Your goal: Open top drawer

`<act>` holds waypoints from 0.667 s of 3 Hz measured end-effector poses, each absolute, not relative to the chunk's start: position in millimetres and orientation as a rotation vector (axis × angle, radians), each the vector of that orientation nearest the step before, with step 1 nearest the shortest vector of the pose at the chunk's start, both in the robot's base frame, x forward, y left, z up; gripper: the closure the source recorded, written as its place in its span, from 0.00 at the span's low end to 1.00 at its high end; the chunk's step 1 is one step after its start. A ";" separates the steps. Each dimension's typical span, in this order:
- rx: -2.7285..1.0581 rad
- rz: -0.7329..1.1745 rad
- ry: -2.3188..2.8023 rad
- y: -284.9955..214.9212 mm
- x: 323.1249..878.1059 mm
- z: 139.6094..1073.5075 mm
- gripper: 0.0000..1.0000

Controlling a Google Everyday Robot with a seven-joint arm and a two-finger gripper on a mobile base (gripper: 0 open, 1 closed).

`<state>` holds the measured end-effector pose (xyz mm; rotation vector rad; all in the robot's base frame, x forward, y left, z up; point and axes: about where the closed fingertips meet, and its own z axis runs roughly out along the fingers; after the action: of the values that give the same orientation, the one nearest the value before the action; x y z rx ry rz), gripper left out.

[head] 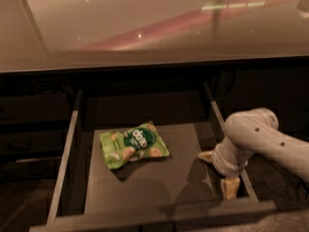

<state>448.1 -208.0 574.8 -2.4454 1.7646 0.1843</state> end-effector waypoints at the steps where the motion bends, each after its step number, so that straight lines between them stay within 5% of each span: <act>1: -2.462 0.220 1.785 -212.6 428.6 562.0 0.00; 2: -2.462 0.220 1.785 -212.6 428.6 564.6 0.00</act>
Offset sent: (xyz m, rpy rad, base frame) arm -0.0195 -0.0046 -0.0145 -0.0093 0.0341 -0.0015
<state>428.6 -212.6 564.6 -2.4618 1.7848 0.2195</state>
